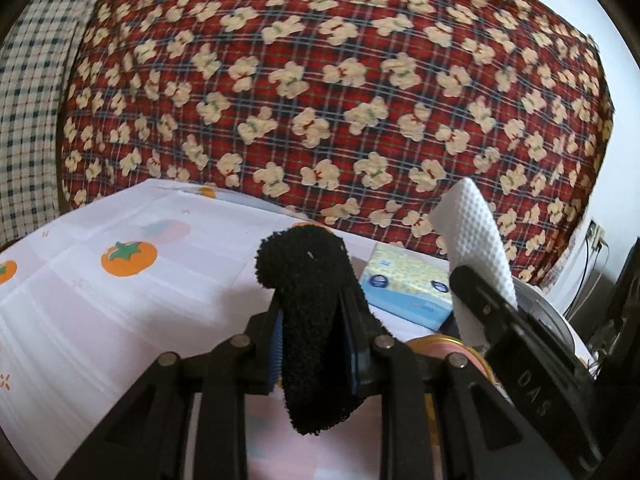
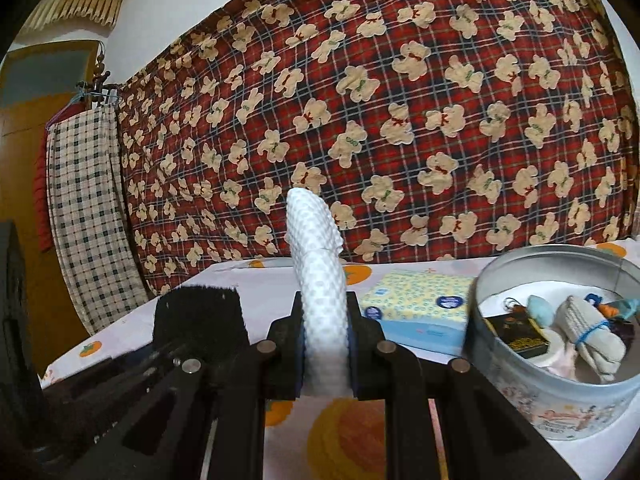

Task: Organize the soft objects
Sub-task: 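Carry the white glove and black square cloth over the tin with both grippers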

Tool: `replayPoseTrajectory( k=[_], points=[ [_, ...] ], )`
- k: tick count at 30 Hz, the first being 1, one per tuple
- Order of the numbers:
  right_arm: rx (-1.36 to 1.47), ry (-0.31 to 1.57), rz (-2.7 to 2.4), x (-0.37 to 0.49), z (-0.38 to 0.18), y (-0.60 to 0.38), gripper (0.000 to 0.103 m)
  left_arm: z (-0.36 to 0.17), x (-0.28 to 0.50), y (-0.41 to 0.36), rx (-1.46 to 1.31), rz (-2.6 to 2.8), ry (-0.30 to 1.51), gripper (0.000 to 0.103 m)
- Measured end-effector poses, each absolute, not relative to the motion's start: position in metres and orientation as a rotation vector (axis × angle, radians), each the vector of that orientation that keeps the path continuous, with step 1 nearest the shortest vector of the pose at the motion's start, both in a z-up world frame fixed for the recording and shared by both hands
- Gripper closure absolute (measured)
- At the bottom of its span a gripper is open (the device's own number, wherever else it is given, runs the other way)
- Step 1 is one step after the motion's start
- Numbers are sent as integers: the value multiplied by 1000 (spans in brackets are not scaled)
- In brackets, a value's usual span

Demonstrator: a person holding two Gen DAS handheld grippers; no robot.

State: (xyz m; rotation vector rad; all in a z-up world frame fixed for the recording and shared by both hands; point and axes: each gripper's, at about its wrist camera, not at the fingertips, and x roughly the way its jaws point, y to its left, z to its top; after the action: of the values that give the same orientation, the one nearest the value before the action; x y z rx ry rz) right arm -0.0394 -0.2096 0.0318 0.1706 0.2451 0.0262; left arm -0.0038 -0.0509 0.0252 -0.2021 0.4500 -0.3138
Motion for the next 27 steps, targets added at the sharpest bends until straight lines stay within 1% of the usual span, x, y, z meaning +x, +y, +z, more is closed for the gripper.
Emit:
replayPoseTrajectory(
  k=[15, 27],
  points=[
    [231, 245, -63, -78, 25, -261, 85, 29, -22, -98, -157, -381, 450, 80],
    [219, 222, -118, -102, 32, -287, 85, 38, -32, -131, -133, -437, 440, 80]
  ],
)
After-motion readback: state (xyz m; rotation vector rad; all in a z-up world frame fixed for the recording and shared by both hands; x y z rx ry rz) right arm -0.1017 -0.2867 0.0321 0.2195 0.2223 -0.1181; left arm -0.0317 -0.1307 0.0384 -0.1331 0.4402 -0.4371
